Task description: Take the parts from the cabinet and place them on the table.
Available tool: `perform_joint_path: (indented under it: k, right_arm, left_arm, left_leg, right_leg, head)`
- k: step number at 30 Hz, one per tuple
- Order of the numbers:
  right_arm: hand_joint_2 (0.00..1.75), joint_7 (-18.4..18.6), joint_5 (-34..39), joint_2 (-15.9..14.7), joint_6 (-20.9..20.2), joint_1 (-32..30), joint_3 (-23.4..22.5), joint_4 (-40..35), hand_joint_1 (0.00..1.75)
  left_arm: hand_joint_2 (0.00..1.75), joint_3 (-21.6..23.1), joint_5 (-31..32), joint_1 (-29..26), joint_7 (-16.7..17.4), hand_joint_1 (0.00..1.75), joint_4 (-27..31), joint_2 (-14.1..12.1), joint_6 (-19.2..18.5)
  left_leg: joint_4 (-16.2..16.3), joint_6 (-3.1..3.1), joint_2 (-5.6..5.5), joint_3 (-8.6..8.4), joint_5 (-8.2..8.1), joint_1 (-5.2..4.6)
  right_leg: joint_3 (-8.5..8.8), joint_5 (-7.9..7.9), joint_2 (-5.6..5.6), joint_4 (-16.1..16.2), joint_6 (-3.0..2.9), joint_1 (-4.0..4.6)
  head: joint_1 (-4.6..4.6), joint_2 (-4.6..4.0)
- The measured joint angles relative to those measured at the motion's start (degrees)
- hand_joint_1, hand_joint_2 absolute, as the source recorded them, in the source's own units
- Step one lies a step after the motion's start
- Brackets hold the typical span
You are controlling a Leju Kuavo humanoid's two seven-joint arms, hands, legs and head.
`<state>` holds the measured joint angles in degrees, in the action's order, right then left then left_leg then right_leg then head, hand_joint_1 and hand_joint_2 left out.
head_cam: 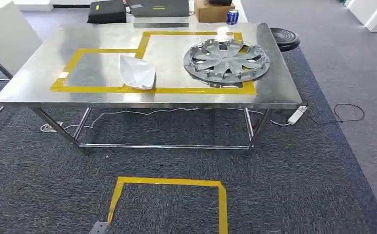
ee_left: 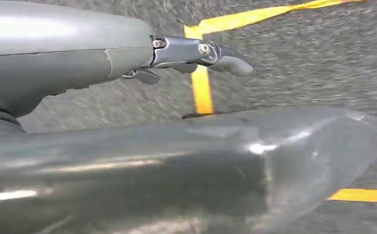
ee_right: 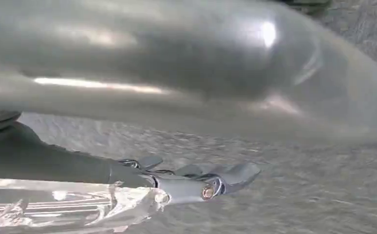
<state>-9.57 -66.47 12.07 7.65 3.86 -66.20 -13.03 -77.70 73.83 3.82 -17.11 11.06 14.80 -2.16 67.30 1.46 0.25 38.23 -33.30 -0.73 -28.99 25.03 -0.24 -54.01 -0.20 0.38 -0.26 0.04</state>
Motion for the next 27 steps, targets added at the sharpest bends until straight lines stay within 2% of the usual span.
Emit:
perform_joint_path:
  k: [1, 2, 3, 4, 5, 6, 7, 8, 11, 12, 13, 14, 15, 16, 17, 18, 19, 20, 21, 22, 23, 25, 26, 27]
  right_arm:
    - [0.00, 0.41, 0.04, -0.49, -0.52, -0.08, -0.75, 0.00, 0.00]
    - [0.00, 0.68, 0.11, -0.84, -0.74, -0.10, -1.50, 0.00, 0.00]
    - [0.00, 0.76, 0.24, -1.05, -1.25, -0.07, -2.15, 0.00, 0.00]
    - [0.00, 0.78, 0.66, -1.25, -2.16, -0.04, -2.76, 0.00, 0.00]
    - [0.00, 0.59, 1.40, -1.38, -3.02, 0.03, -3.37, 0.00, 0.00]
    - [0.00, 0.26, 2.01, -1.43, -3.52, 0.20, -4.05, 0.00, 0.00]
    - [0.00, -0.03, 2.23, -1.39, -3.78, 0.28, -4.58, 0.02, 0.00]
    - [0.00, -0.09, 2.12, -1.29, -4.13, 0.39, -4.99, 0.18, 0.00]
    - [0.00, -0.37, -0.43, -0.94, -5.39, 0.19, -5.30, 0.55, 0.00]
    - [0.00, -1.14, -1.62, -0.83, -5.51, 0.10, -5.19, 0.70, 0.00]
    - [0.00, -2.39, -2.91, -0.77, -5.48, -0.08, -4.86, 0.74, 0.00]
    - [0.00, -4.40, -3.74, -0.44, -5.15, -0.14, -4.27, 0.81, 0.00]
    - [0.00, -6.22, -4.02, -0.38, -4.61, -0.06, -3.74, 0.83, 0.00]
    - [0.00, -7.77, -3.80, -0.27, -3.95, 0.11, -3.55, 0.87, 0.00]
    - [0.00, -8.49, -3.45, -0.27, -3.45, 0.24, -3.55, 0.90, 0.00]
    - [0.00, -8.48, -3.34, -0.25, -3.03, 0.20, -3.55, 0.92, 0.00]
    - [0.00, -8.15, -3.30, -0.22, -2.84, 0.10, -3.52, 0.94, 0.00]
    - [0.00, -7.80, -3.30, -0.20, -2.66, -0.01, -3.46, 0.96, 0.00]
    - [0.00, -7.51, -3.28, -0.20, -2.41, 0.02, -3.42, 0.96, 0.00]
    - [0.00, -7.28, -3.21, -0.22, -2.20, 0.24, -3.39, 0.96, 0.00]
    - [0.00, -7.17, -3.04, -0.20, -1.96, 0.60, -3.35, 0.96, 0.00]
    - [0.00, -7.04, -2.69, -0.20, -1.48, 0.65, -3.33, 0.98, 0.00]
    - [0.00, -7.13, -2.43, -0.20, -0.87, 0.36, -3.33, 1.01, 0.00]
    - [0.00, -7.69, -2.30, -0.18, 0.43, 0.14, -3.35, 1.01, 0.00]
  left_arm:
    - [0.00, 0.16, 0.02, 0.05, -0.20, 0.00, 0.00, 0.00, -0.05]
    - [0.00, 0.15, -0.20, 0.06, -0.40, 0.00, 0.00, 0.00, -0.13]
    - [0.00, 0.15, -0.57, 0.05, -0.68, 0.00, -0.02, 0.00, -0.24]
    - [0.00, 0.15, -1.09, 0.06, -1.05, 0.00, 0.00, -0.02, -0.53]
    - [0.00, 0.15, -1.46, 0.14, -1.23, 0.00, 0.00, -0.02, -0.81]
    - [0.00, 0.16, -1.24, 0.28, -1.23, 0.00, -0.02, 0.00, -0.99]
    - [0.00, 0.33, -0.05, 0.45, -0.94, 0.00, -0.02, 0.04, -1.01]
    - [0.00, 0.68, 1.08, 0.62, -0.53, 0.00, -0.02, 0.04, -0.92]
    - [0.00, 2.83, 5.61, 0.18, 1.41, 0.00, -0.02, 0.04, -0.15]
    - [0.00, 3.59, 6.34, -0.01, 1.79, 0.00, -0.02, 0.00, -0.15]
    - [0.00, 4.13, 6.43, -0.11, 2.03, 0.00, -0.02, 0.00, -0.15]
    - [0.00, 4.31, 5.75, -0.02, 2.05, 0.00, -0.02, 0.04, -0.15]
    - [0.00, 4.33, 4.92, 0.09, 2.05, 0.00, -0.02, 0.09, -0.15]
    - [0.00, 4.33, 4.22, 0.13, 2.05, 0.00, -0.02, 0.13, -0.15]
    - [0.00, 4.31, 3.80, 0.10, 2.05, 0.00, -0.02, 0.11, -0.18]
    - [0.00, 4.33, 3.58, 0.02, 2.03, 0.00, -0.02, 0.11, -0.13]
    - [0.00, 4.33, 3.50, -0.01, 1.96, 0.00, -0.02, 0.11, -0.07]
    - [0.00, 4.33, 3.56, -0.01, 1.94, 0.00, -0.02, 0.15, 0.00]
    - [0.00, 4.33, 3.59, 0.02, 1.92, 0.00, -0.02, 0.17, 0.10]
    - [0.00, 4.33, 3.56, -0.04, 1.94, 0.00, 0.00, 0.26, 0.24]
    - [0.00, 4.33, 3.54, -0.09, 2.01, 0.00, 0.00, 0.26, 0.35]
    - [0.00, 4.31, 3.50, 0.09, 2.56, 0.00, -0.02, 0.33, 0.63]
    - [0.00, 4.33, 3.54, 0.13, 2.95, 0.00, -0.02, 0.35, 0.65]
    - [0.00, 4.33, 3.54, 0.14, 3.36, 0.00, -0.02, 0.35, 0.74]
  left_leg:
    - [4.13, 0.27, 0.00, 0.91, -1.12, 0.23]
    - [5.67, 0.49, 0.01, 0.68, -0.06, 0.48]
    - [5.04, 0.73, 0.01, -0.69, 2.20, 0.73]
    - [2.66, 0.93, 0.01, -2.81, 4.47, 0.95]
    - [-1.87, 1.24, 0.01, -6.30, 6.10, 1.21]
    - [-6.73, 1.60, -0.02, -10.04, 5.59, 1.51]
    - [-11.69, 1.50, -0.17, -13.24, 4.17, 1.61]
    - [-13.15, 0.31, -0.41, -13.30, 2.97, 1.26]
    - [-12.60, -1.29, -0.14, -11.87, 4.40, 1.04]
    - [-12.61, -1.83, 0.33, -11.34, 4.97, 1.13]
    - [-12.61, -2.30, 0.38, -10.74, 5.61, 1.08]
    - [-12.60, -2.55, 0.53, -9.90, 6.26, 0.97]
    - [-12.53, -2.71, 0.78, -9.14, 6.95, 0.79]
    - [-12.51, -2.80, 1.16, -8.25, 7.41, 0.60]
    - [-12.46, -2.86, 1.54, -7.34, 8.03, 0.39]
    - [-12.42, -2.89, 2.11, -6.50, 8.64, 0.17]
    - [-12.38, -2.90, 2.61, -5.85, 9.12, -0.02]
    - [-12.32, -2.85, 3.04, -5.29, 9.53, -0.20]
    - [-12.25, -2.70, 3.43, -5.03, 9.88, -0.31]
    - [-12.17, -2.44, 3.94, -4.92, 10.18, -0.49]
    - [-12.04, -2.15, 4.67, -4.91, 10.37, -0.48]
    - [-12.09, -1.56, 6.37, -5.05, 10.86, -0.19]
    - [-12.15, -1.25, 7.18, -5.09, 11.07, -0.22]
    - [-11.63, -0.60, 5.26, -4.83, 10.52, -0.07]
  right_leg:
    - [-1.21, -0.80, -0.06, -0.22, 0.18, -0.03]
    - [-2.26, -1.44, -0.09, -0.47, 0.34, -0.12]
    - [-3.42, -2.03, -0.10, -0.84, 0.54, -0.26]
    - [-4.54, -2.50, -0.09, -1.29, 0.77, -0.45]
    - [-5.61, -2.99, -0.04, -1.85, 1.13, -0.75]
    - [-6.26, -3.37, 0.06, -2.43, 1.58, -0.73]
    - [-7.15, -3.63, 0.09, -3.15, 1.93, -0.61]
    - [-7.65, -4.32, 0.06, -3.34, 2.37, -0.64]
    - [-8.06, -6.29, 0.16, -2.56, 3.39, -0.97]
    - [-8.42, -4.41, 0.12, -3.25, 3.65, -1.16]
    - [-9.27, -0.71, 0.09, -5.75, 3.80, -1.14]
    - [-10.29, 3.30, 0.13, -10.05, 4.05, -1.11]
    - [-11.31, 6.24, 0.12, -14.67, 4.13, -1.12]
    - [-11.97, 7.94, 0.13, -18.61, 4.16, -1.11]
    - [-11.85, 7.68, 0.12, -21.04, 4.14, -1.06]
    - [-10.48, 5.69, 0.10, -20.94, 3.95, -1.01]
    - [-8.19, 3.40, -0.03, -18.74, 3.66, -0.92]
    - [-4.65, 1.46, -0.35, -14.37, 3.24, -0.79]
    - [-0.66, 1.09, -1.95, -8.99, 2.67, -0.45]
    - [2.47, 3.81, -4.92, -3.65, 2.21, 0.16]
    - [4.16, 4.60, -5.02, -0.56, 2.04, 0.49]
    - [2.97, 4.19, -3.48, -0.90, 1.53, 0.70]
    - [2.67, 3.66, -2.74, -0.63, 1.04, 0.62]
    - [2.55, 2.96, -2.20, -0.35, 0.82, 0.19]
  head:
    - [-0.02, 0.00]
    - [0.02, 0.00]
    - [0.00, -0.02]
    - [0.00, 0.00]
    - [0.00, -0.02]
    - [-0.04, 0.00]
    - [-0.33, 0.00]
    - [-0.24, 0.00]
    - [-0.22, -0.02]
    - [-0.20, -0.02]
    - [-0.07, 0.00]
    - [0.09, 0.00]
    - [0.26, 0.00]
    - [0.26, 0.00]
    - [0.24, 0.00]
    - [0.28, -0.02]
    - [0.24, -0.02]
    - [0.28, -0.02]
    - [0.24, 0.00]
    - [0.20, 0.00]
    - [0.28, 0.00]
    - [0.35, 0.00]
    - [0.48, 0.00]
    - [0.48, 0.00]
